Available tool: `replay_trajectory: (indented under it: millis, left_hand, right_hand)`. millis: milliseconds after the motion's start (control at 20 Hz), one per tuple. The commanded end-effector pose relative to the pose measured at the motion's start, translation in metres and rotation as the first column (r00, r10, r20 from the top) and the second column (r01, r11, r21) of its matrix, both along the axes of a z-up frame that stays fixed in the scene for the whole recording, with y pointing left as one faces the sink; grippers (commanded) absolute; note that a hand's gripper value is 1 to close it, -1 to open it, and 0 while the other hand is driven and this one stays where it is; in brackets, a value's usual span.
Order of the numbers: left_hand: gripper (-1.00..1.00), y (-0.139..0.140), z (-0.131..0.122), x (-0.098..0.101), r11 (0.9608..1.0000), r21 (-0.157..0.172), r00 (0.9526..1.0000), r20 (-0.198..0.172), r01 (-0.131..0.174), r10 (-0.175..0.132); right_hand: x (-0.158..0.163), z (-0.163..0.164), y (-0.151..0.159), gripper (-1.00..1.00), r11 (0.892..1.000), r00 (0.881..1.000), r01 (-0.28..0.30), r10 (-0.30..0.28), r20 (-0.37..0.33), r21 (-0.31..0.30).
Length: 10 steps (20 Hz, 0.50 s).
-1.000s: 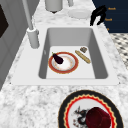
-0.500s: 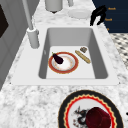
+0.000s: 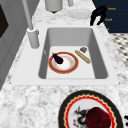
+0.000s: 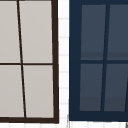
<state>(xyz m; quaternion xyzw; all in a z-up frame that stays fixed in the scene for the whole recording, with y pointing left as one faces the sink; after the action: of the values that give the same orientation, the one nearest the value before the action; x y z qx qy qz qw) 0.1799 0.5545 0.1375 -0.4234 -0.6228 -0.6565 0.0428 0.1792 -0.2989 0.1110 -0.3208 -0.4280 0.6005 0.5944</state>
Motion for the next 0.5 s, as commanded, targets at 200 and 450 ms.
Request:
replay_trajectory:
  millis: [200, 450]
  left_hand:
    - [1.0, 0.0074, 0.0001, 0.0044, 0.9997, -0.015, 0.9997, 0.005, 0.022, -0.022]
    - [1.0, 0.0061, 0.0024, 0.0035, 0.9998, -0.016, 0.9996, 0.025, -0.008, 0.008]
  right_hand:
    - [0.0, 0.0, 0.0, 0.0, 1.0, 1.0, 0.0, 0.0, 0.0, 0.0]
    - [0.0, 0.0, 0.0, 0.0, 1.0, 1.0, 0.0, 0.0, 0.0, 0.0]
